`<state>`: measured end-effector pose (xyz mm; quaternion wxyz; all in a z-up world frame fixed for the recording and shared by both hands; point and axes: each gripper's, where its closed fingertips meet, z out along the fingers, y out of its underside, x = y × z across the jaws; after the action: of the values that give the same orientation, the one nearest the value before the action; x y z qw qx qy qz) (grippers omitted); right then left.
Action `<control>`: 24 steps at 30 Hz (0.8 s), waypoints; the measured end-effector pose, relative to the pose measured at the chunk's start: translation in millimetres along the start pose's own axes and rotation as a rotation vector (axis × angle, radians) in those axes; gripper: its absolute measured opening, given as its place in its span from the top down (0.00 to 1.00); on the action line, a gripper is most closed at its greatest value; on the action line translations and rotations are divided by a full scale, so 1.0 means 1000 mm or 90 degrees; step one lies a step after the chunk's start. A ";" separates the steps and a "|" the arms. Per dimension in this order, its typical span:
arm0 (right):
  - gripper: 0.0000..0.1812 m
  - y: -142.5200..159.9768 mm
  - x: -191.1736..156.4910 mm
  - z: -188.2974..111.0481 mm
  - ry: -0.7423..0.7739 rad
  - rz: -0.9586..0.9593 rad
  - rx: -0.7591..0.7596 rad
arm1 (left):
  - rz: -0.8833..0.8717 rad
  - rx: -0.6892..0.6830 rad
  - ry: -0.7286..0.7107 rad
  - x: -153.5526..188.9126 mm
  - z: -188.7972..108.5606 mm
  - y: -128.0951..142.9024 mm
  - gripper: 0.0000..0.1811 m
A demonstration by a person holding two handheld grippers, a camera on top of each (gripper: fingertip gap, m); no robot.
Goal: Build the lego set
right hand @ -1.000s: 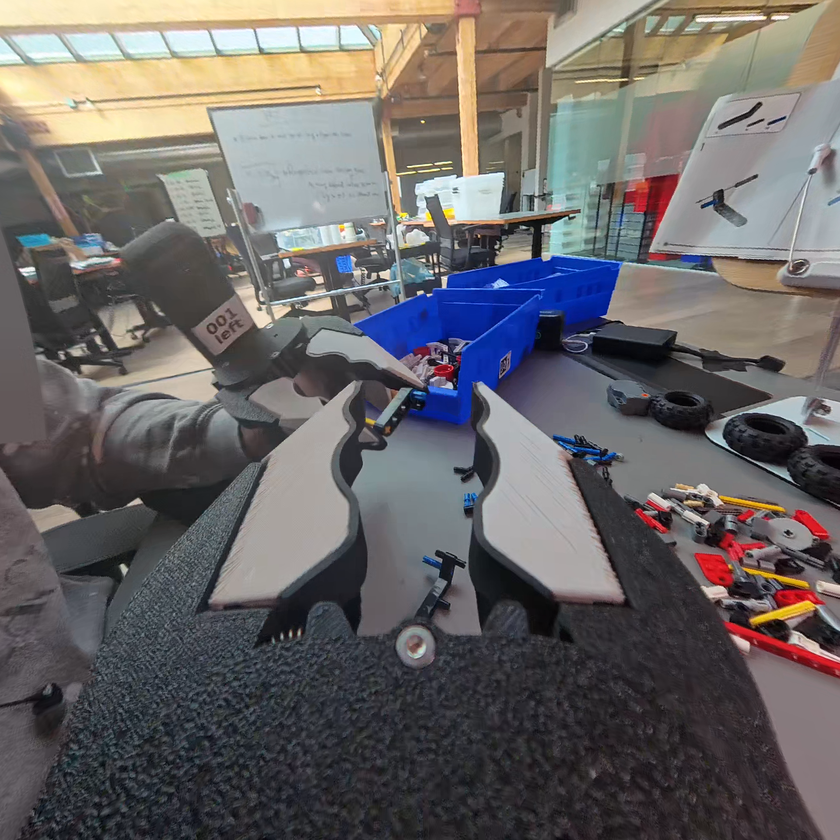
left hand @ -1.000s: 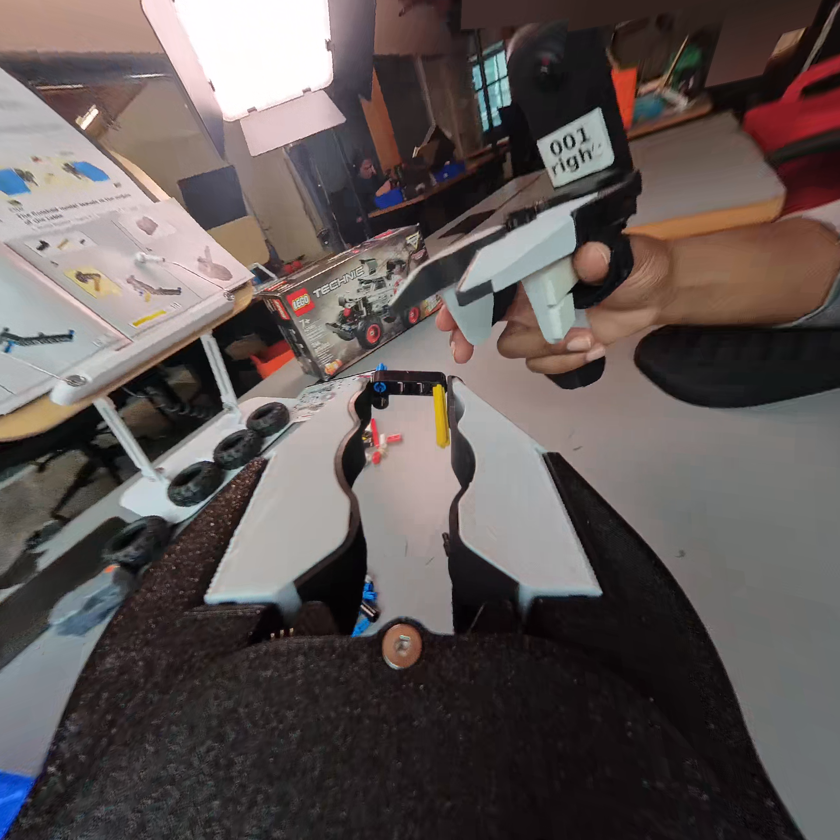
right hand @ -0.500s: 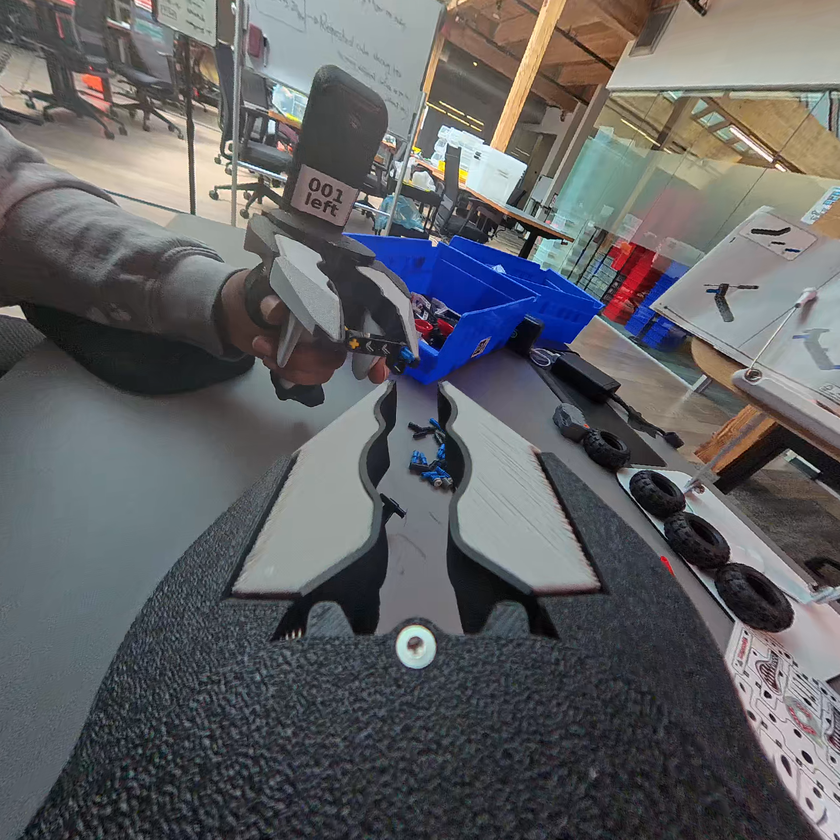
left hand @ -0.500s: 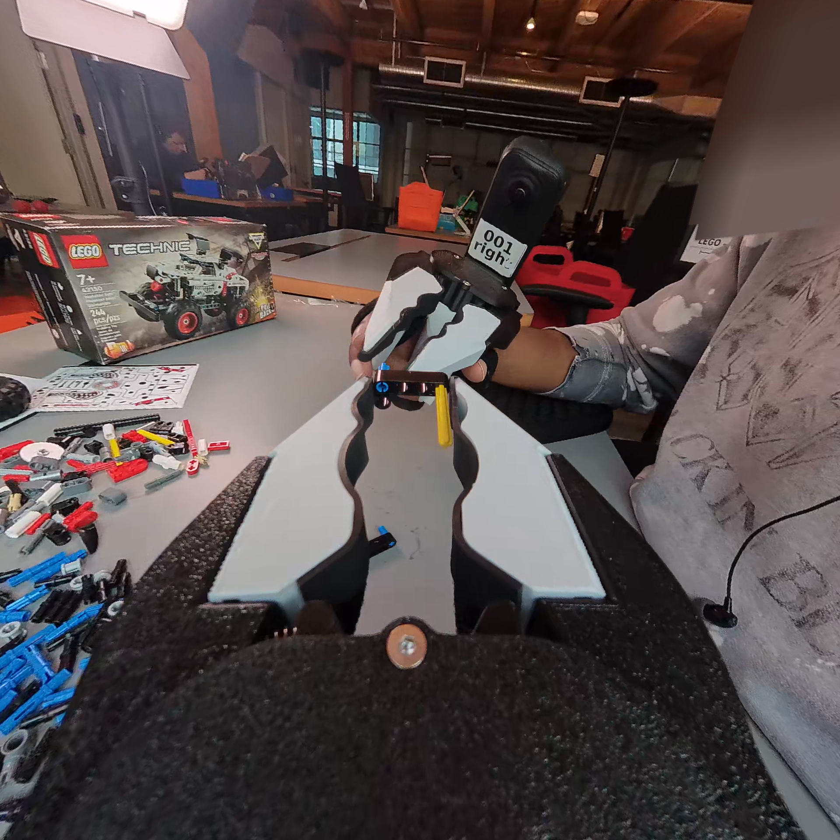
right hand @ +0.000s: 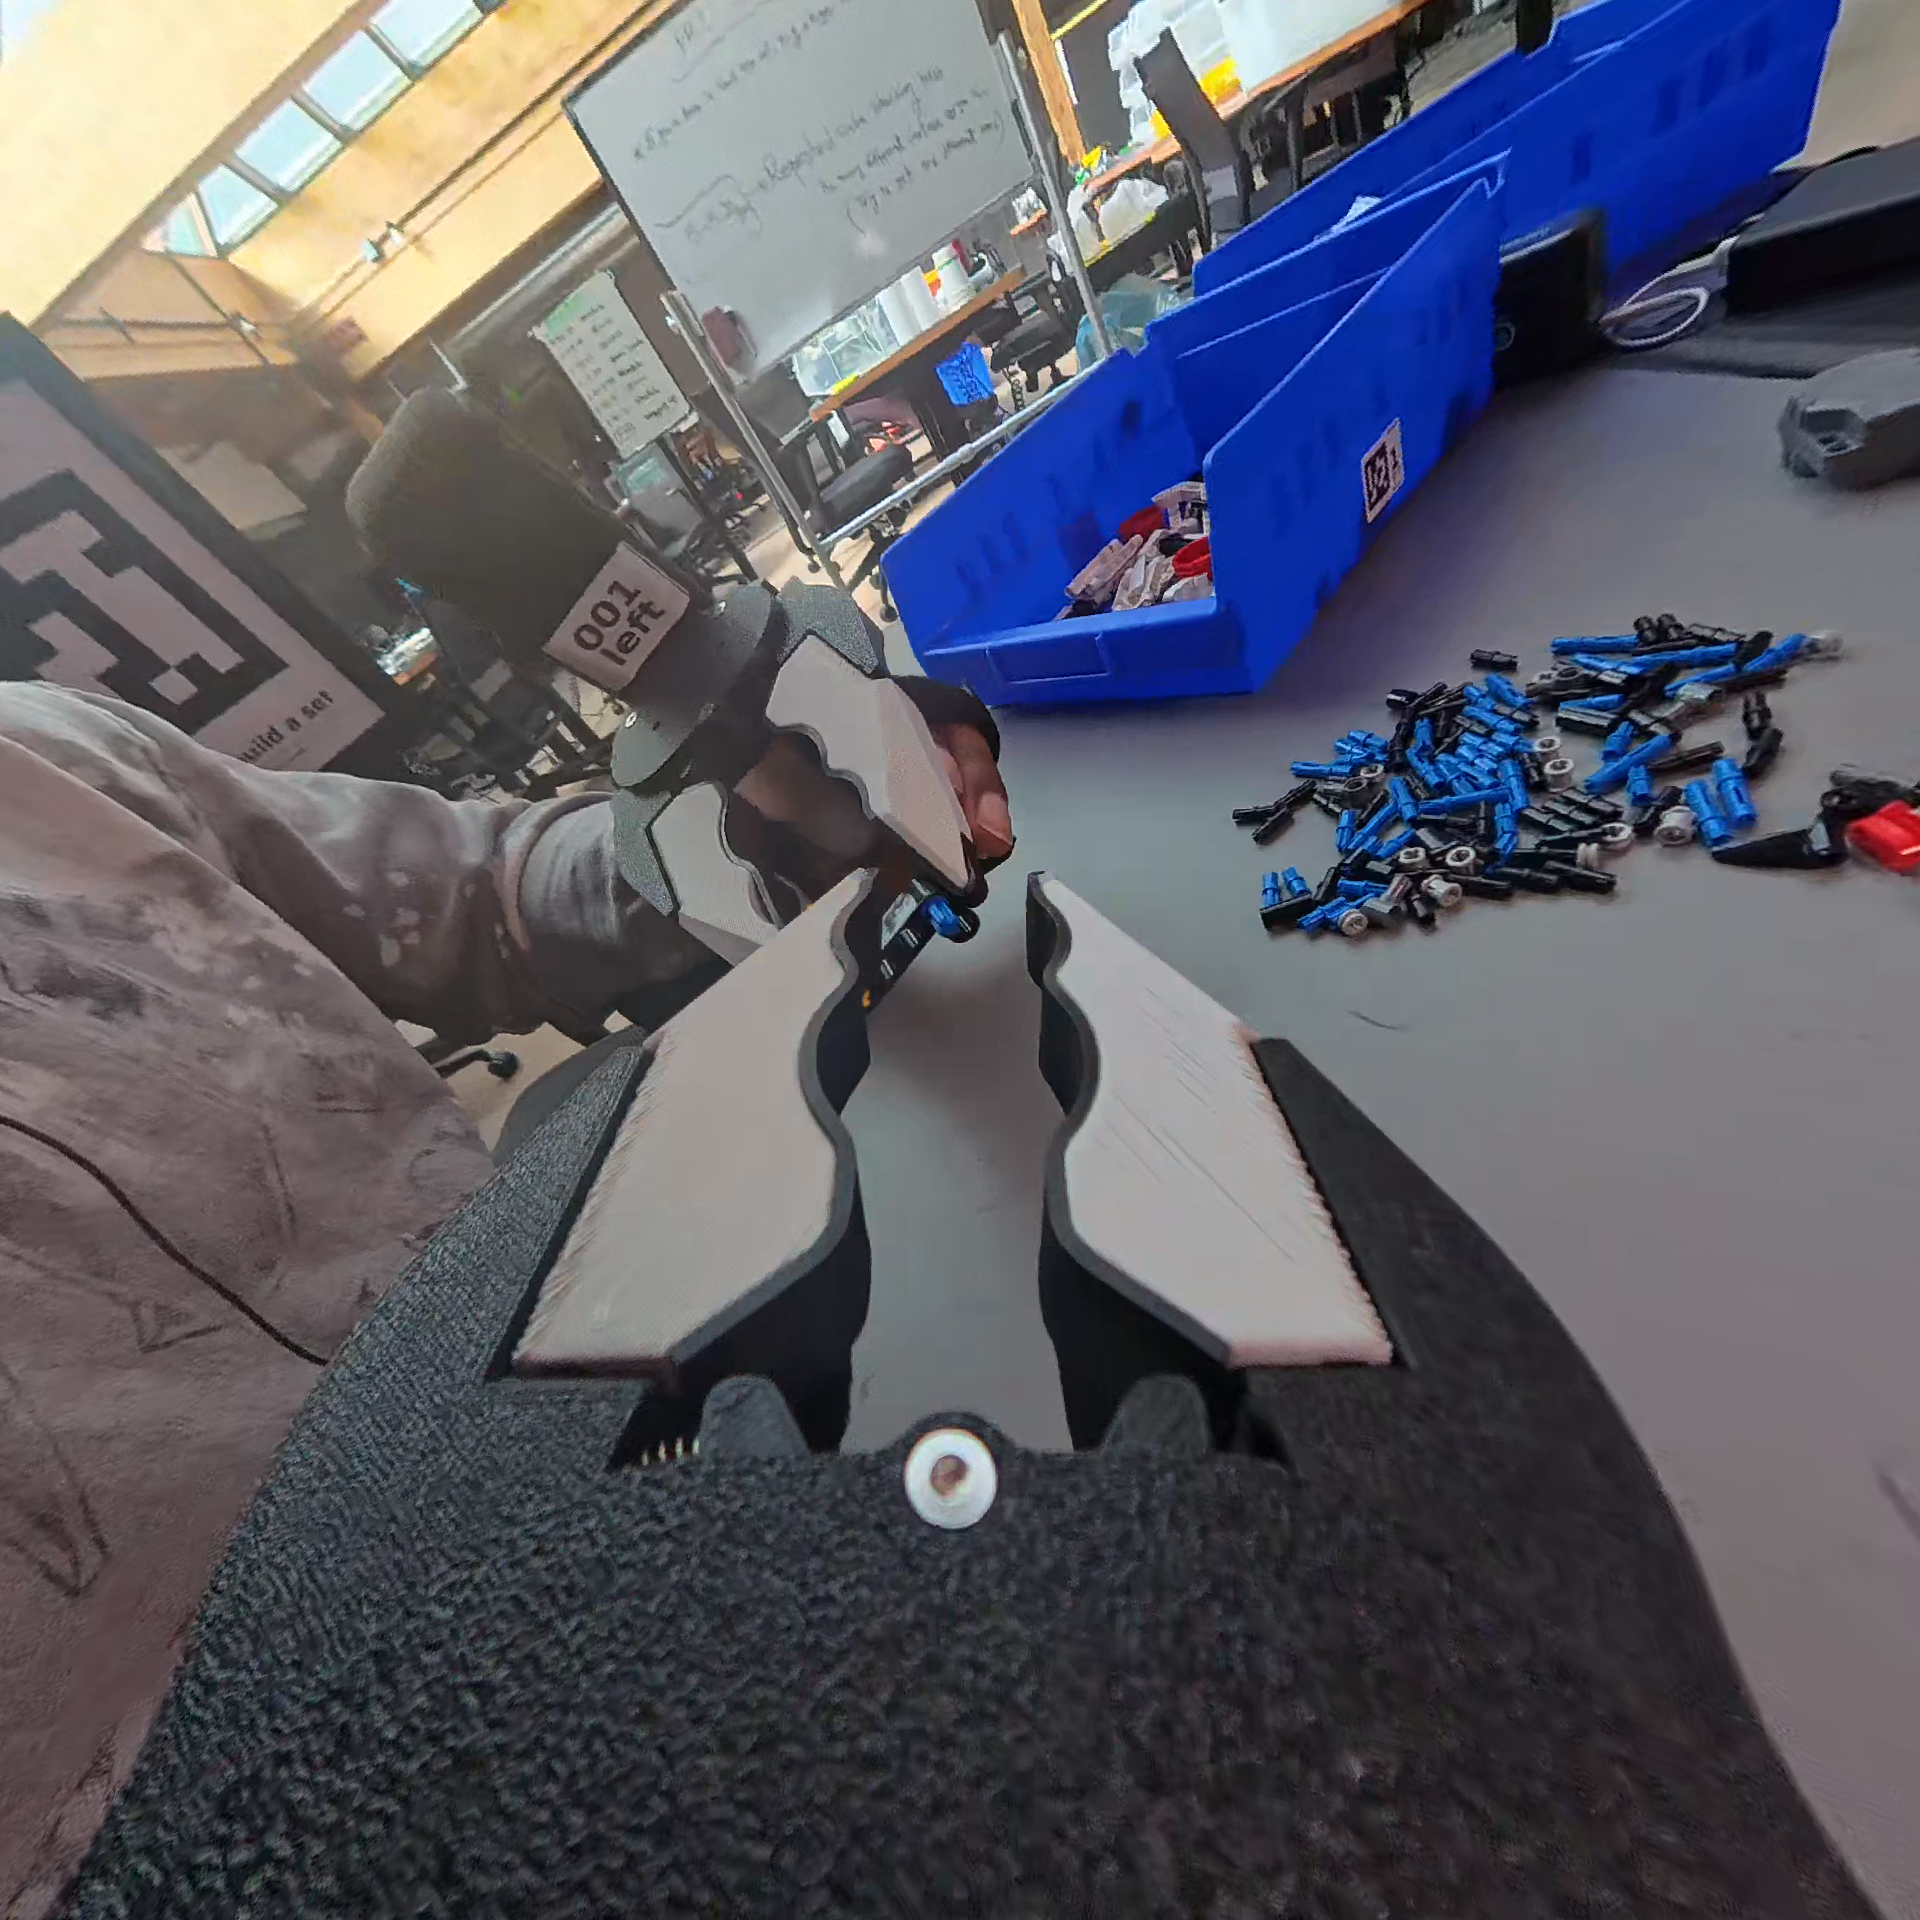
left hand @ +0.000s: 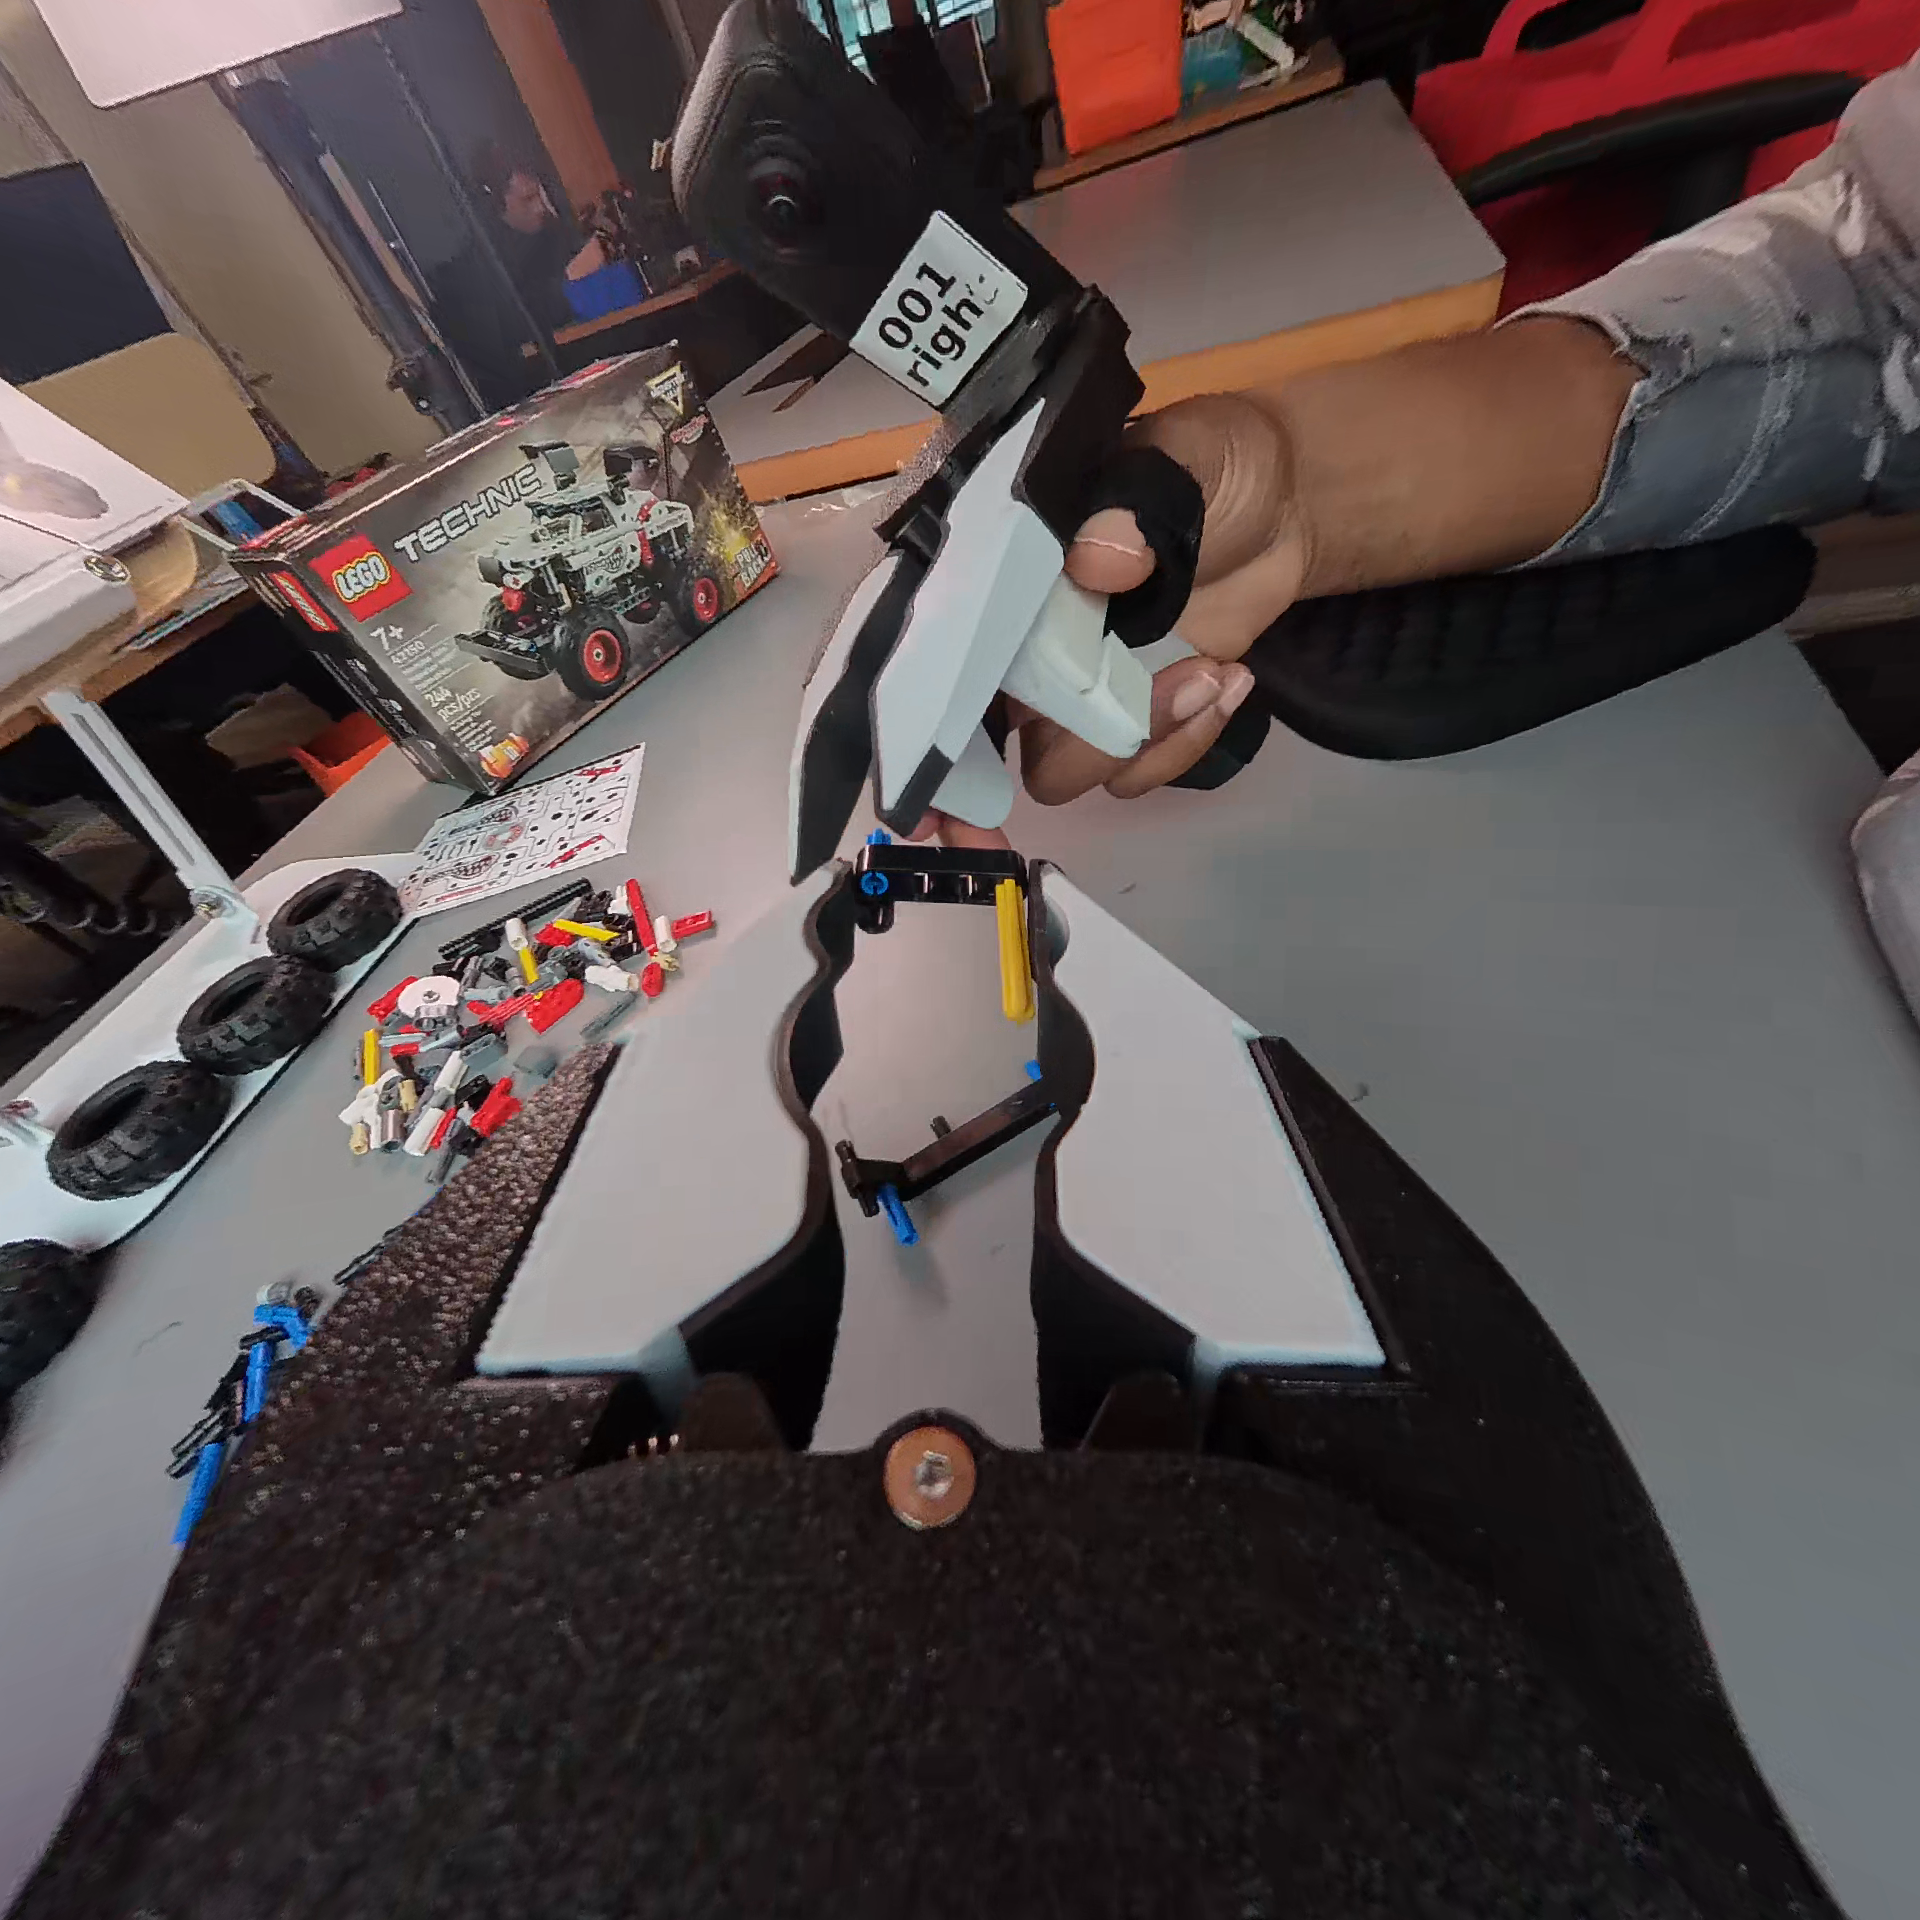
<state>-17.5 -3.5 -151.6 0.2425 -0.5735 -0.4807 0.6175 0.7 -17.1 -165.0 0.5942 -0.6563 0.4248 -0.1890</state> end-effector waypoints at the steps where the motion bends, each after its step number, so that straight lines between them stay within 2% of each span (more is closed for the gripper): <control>1: 0.85 0.003 0.001 0.002 -0.001 0.020 -0.006 | 0.024 -0.014 -0.011 0.000 0.001 0.003 0.81; 5: 0.86 0.023 0.002 0.012 -0.005 0.049 -0.057 | 0.111 -0.052 -0.048 0.000 0.005 0.011 0.81; 8: 0.90 0.032 0.001 0.015 -0.011 0.057 -0.080 | 0.159 -0.078 -0.067 -0.001 0.006 0.017 0.81; 12: 0.94 0.030 0.000 0.015 -0.024 0.061 -0.069 | 0.158 -0.070 -0.081 -0.004 0.006 0.015 0.79; 16: 0.95 0.019 0.002 0.009 -0.017 0.001 -0.035 | 0.014 -0.013 -0.050 -0.010 0.001 0.006 0.76; 18: 0.95 0.009 0.001 0.005 -0.014 -0.059 -0.005 | -0.119 0.044 -0.005 -0.014 -0.004 -0.004 0.75; 22: 0.95 -0.005 0.000 -0.001 0.051 -0.258 0.046 | -0.418 0.156 0.113 -0.025 -0.016 -0.020 0.78; 24: 0.95 -0.010 -0.004 -0.002 0.076 -0.333 0.064 | -0.510 0.185 0.150 -0.029 -0.019 -0.021 0.79</control>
<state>-17.3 -1.9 -141.2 0.4501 -0.4523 -0.5662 0.5218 -23.2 -7.1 -133.6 0.5074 -0.6530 0.1706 -0.5358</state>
